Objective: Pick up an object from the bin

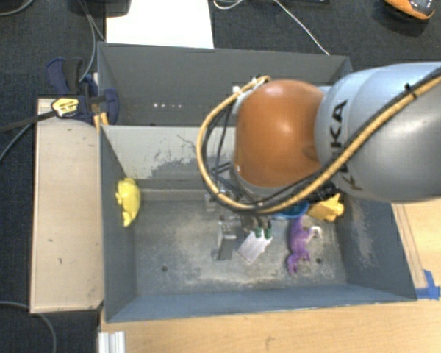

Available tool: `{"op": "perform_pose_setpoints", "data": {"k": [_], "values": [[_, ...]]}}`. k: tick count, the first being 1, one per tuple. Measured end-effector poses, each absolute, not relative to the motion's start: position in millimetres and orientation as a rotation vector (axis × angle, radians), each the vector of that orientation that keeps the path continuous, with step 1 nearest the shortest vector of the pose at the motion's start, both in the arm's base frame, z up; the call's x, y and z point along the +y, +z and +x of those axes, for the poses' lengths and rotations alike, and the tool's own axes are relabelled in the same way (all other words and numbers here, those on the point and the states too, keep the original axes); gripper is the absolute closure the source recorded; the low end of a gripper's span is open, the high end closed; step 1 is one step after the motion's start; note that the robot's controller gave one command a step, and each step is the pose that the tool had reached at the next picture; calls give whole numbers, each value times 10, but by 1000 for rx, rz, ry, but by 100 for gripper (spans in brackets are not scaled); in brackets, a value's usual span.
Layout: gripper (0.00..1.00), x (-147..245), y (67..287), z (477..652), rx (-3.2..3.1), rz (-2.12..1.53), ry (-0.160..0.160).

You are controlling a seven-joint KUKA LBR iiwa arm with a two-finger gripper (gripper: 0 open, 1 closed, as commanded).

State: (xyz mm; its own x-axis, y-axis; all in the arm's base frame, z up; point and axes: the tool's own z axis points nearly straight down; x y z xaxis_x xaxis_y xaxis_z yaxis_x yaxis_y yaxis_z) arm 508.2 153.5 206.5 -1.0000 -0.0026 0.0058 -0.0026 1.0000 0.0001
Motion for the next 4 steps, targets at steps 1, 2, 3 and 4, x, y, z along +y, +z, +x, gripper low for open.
{"op": "perform_pose_setpoints", "data": {"k": [1, 2, 3, 4], "values": [[0, 1526, 2109, 5101, -3144, -4, -2], [0, 926, 1362, 5376, -3144, 104, -2], [0, 398, 1478, 5645, -3118, 359, -2], [0, 276, 1644, 5639, -3107, 527, 1]]}}
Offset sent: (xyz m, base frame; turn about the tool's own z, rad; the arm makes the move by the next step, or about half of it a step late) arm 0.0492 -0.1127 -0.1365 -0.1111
